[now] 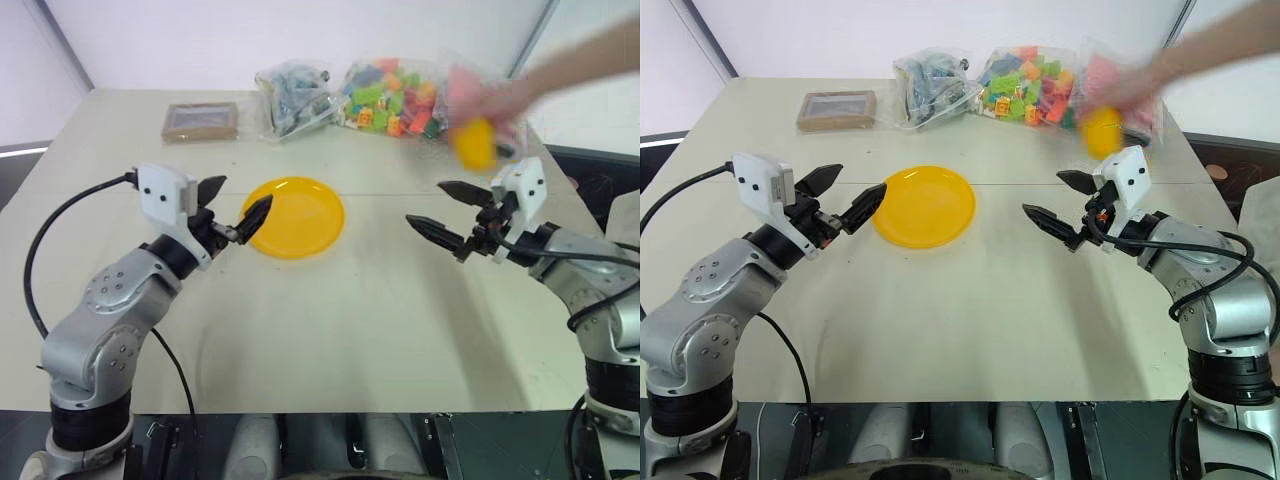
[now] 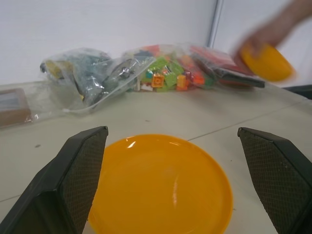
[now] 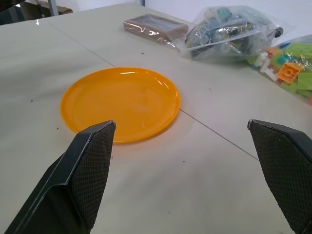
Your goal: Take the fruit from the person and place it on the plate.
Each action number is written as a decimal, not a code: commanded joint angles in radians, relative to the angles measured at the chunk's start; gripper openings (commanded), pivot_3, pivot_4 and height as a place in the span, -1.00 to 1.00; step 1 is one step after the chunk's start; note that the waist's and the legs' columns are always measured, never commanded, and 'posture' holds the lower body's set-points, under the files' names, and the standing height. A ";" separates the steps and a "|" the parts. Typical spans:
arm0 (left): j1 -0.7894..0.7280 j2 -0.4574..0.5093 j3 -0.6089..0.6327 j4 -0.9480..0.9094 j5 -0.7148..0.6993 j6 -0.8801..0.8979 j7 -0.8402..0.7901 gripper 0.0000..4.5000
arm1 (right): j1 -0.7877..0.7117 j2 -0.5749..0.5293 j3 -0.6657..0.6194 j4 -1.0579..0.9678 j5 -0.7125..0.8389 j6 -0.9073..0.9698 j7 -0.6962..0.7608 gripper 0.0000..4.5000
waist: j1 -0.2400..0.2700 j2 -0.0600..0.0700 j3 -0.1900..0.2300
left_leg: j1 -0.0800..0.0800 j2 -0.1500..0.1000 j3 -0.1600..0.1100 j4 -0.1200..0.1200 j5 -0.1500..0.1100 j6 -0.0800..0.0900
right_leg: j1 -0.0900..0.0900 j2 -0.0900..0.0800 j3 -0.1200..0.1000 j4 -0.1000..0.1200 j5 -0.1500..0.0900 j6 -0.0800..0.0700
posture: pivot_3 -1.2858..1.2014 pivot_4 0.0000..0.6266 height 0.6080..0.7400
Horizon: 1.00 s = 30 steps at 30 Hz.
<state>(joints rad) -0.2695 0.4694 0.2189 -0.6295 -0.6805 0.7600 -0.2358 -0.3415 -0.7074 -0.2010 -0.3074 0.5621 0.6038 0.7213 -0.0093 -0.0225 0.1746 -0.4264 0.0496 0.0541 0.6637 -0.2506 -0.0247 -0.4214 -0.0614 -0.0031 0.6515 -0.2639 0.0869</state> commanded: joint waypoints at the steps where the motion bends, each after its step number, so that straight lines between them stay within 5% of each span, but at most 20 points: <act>1: -0.012 0.002 0.026 -0.028 -0.018 -0.002 0.012 1.00 | -0.019 0.001 -0.008 -0.010 0.002 -0.016 0.001 0.97 | 0.000 0.000 0.000 | 0.000 0.000 0.000 0.000 0.000 0.000 | 0.000 0.000 0.000 0.000 0.000 0.000 | 0.03 -0.52 0.87; 11: -0.203 -0.130 0.106 0.060 -0.255 0.057 0.163 1.00 | -0.035 0.009 0.012 -0.012 -0.006 -0.023 -0.002 0.97 | 0.001 0.000 0.000 | 0.000 0.000 -0.001 0.001 0.000 0.000 | 0.001 0.000 0.000 0.000 0.000 0.000 | 0.03 -0.52 0.87; 20: -0.403 -0.159 0.029 0.221 -0.216 -0.001 0.128 1.00 | -0.076 0.037 0.017 -0.023 0.020 -0.005 -0.016 0.97 | 0.001 0.000 0.000 | 0.000 0.000 -0.001 0.001 0.000 0.000 | 0.001 0.000 0.000 0.000 0.000 0.000 | 0.03 -0.52 0.87; 30: -0.511 -0.165 -0.012 0.369 -0.170 -0.058 0.020 1.00 | -0.250 0.136 -0.105 -0.062 0.279 0.127 -0.150 0.97 | 0.003 0.000 0.000 | 0.000 0.000 -0.001 0.001 0.000 0.000 | 0.001 0.001 0.000 0.000 0.000 0.000 | 0.03 -0.52 0.87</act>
<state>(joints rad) -0.7490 0.3025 0.2087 -0.2553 -0.8607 0.7331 -0.1948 -0.5788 -0.5707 -0.2693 -0.3321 0.7970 0.7204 0.5908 -0.0062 -0.0226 0.1745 -0.4266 0.0495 0.0530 0.6648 -0.2505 -0.0249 -0.4205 -0.0606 -0.0035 0.6515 -0.2639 0.0871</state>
